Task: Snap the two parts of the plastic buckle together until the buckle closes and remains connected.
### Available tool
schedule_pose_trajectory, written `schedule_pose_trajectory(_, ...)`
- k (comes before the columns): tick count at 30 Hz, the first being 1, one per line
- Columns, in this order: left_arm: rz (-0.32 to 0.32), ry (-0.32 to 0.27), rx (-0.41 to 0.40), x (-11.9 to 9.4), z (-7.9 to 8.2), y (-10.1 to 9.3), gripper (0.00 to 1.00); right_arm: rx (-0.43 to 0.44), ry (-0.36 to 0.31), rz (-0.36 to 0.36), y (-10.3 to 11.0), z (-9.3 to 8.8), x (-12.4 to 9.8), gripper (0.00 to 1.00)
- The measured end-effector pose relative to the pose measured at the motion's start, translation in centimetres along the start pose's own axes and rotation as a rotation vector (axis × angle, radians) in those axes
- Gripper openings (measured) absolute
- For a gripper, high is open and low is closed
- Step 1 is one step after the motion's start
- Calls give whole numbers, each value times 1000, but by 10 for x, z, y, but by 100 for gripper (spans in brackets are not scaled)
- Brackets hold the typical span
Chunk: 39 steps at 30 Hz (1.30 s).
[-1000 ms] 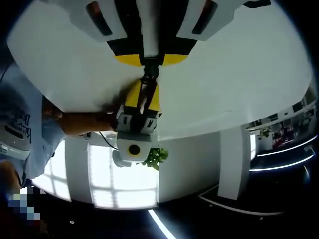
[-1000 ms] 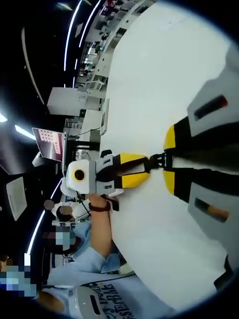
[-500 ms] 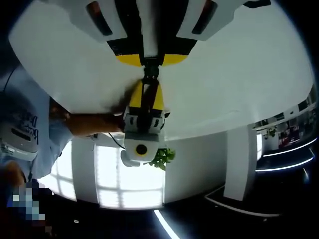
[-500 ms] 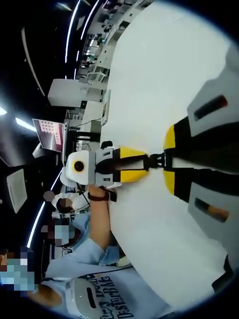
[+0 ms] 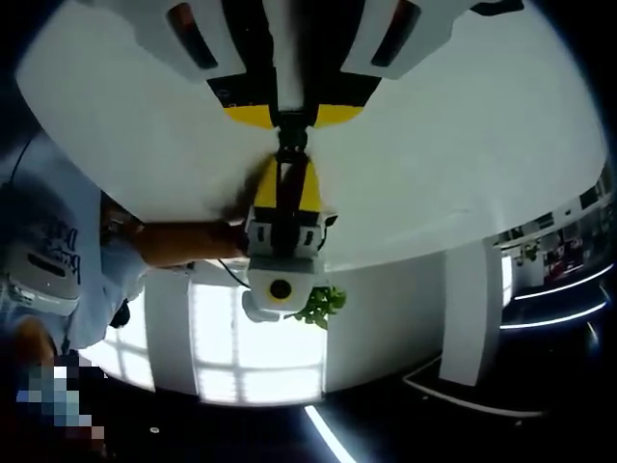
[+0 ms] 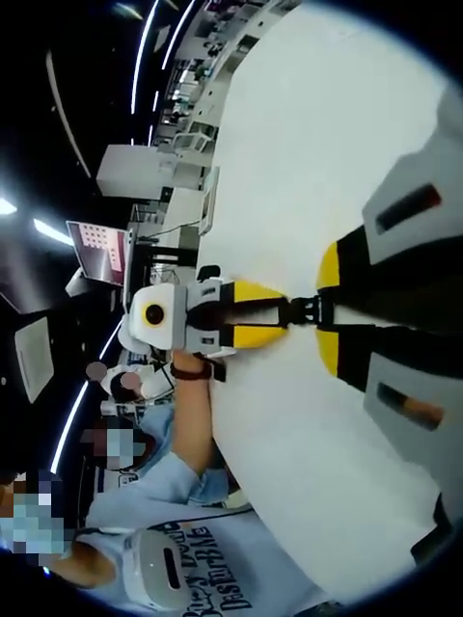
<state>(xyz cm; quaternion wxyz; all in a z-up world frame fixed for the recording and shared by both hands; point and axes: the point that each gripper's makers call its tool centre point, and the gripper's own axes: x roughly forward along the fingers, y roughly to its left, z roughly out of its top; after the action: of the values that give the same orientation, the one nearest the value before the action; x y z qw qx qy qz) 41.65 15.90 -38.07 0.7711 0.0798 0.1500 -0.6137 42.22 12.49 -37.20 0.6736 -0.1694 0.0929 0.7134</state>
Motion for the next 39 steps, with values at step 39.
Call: schedule_pose_trajectory(39,-20,11,39,0,0,-10,11,-9,-9,43,7,3,5,11)
